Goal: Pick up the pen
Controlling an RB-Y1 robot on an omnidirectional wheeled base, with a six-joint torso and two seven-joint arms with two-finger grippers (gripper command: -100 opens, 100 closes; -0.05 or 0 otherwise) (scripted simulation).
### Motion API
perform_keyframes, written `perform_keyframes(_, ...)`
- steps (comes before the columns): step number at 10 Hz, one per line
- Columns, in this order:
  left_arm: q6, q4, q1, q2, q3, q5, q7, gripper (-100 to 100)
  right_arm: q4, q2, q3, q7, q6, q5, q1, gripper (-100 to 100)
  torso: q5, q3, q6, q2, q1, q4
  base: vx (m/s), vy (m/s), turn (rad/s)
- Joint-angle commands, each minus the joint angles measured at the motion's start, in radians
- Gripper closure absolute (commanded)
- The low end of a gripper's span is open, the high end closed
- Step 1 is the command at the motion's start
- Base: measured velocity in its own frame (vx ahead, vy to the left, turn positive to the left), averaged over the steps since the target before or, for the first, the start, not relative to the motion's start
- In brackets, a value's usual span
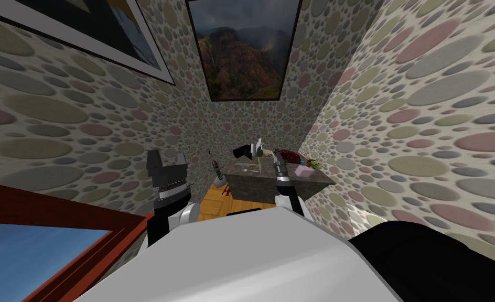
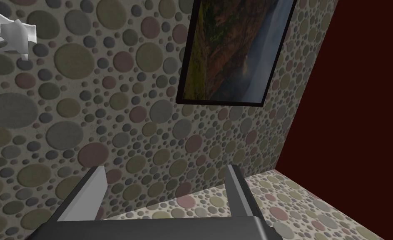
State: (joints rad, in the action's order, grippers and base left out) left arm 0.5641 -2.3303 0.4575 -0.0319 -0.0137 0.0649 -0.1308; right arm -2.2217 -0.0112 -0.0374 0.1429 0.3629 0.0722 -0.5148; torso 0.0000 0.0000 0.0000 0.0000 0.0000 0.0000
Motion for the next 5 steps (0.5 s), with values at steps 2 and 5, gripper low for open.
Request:
perform_keyframes(2,0.0,0.0,0.0,0.0,0.0,0.0,0.0,0,0.021,0.066,-0.006,0.002,0.006,0.009,-0.002,-100,0.0,0.0,0.0,0.0,0.0,0.0,0.002,0.003,0.052)
perform_keyframes(5,0.0,0.0,0.0,0.0,0.0,0.0,0.0,0,0.05,0.137,-0.013,0.005,0.014,0.021,-0.006,-100,0.0,0.0,0.0,0.0,0.0,0.0,-0.004,0.006,0.051)
